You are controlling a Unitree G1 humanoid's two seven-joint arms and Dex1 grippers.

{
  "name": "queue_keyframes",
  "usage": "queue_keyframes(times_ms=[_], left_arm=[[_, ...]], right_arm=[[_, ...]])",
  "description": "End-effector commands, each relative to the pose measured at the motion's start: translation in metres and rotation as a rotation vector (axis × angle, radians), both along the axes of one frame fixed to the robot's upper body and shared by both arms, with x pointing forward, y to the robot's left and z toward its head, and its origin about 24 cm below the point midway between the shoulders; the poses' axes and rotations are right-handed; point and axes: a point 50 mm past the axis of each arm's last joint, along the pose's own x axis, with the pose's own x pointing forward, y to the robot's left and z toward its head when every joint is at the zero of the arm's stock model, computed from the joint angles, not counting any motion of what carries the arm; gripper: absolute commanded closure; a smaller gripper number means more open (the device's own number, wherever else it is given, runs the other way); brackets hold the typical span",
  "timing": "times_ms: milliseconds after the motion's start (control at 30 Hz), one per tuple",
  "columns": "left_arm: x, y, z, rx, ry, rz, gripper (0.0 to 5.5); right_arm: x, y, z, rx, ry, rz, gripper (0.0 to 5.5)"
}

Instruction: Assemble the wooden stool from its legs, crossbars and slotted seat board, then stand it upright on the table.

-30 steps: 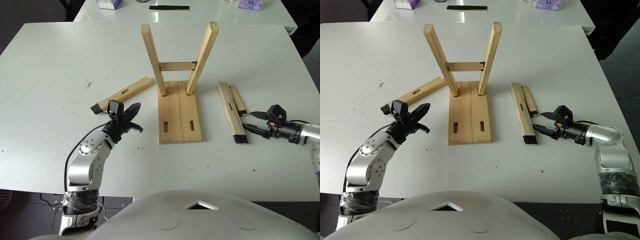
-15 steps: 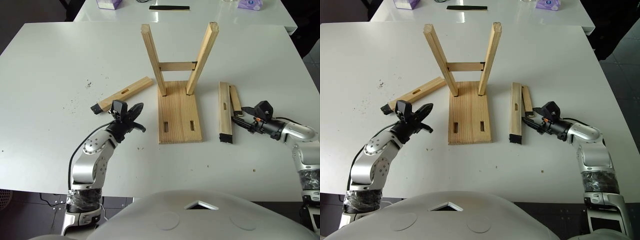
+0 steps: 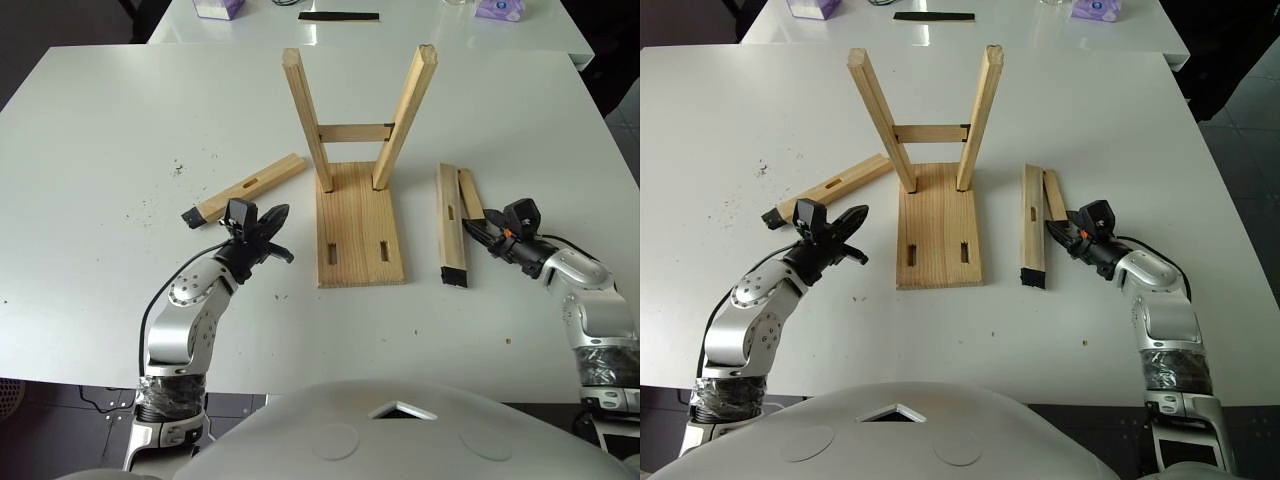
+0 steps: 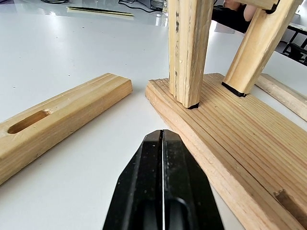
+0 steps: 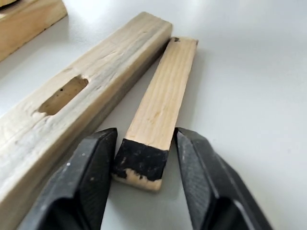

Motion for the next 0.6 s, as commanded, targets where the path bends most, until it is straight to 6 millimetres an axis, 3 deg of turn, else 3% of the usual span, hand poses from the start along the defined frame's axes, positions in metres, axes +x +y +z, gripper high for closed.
queue_keyframes(times_ms=[33,200,333,433,600], left_arm=[[0.002,0.001,0.002,0.012,-0.008,0.005,5.50],[0.002,0.003,0.004,0.013,-0.019,0.028,5.50],[0.009,0.011,0.020,-0.043,-0.100,0.107,5.50],[0.018,0.027,0.056,-0.287,-0.231,0.227,5.50],[0.025,0.037,0.108,-0.548,-0.397,0.161,5.50]], right_arm=[[-0.018,-0.001,-0.026,0.029,0.177,-0.142,4.00],[-0.016,0.006,-0.022,0.050,0.168,-0.202,4.20],[0.003,0.008,-0.003,0.095,0.061,-0.245,4.20],[0.040,0.003,0.034,0.258,-0.084,-0.307,4.20],[0.091,0.011,0.135,0.761,-0.395,-0.216,4.20]])
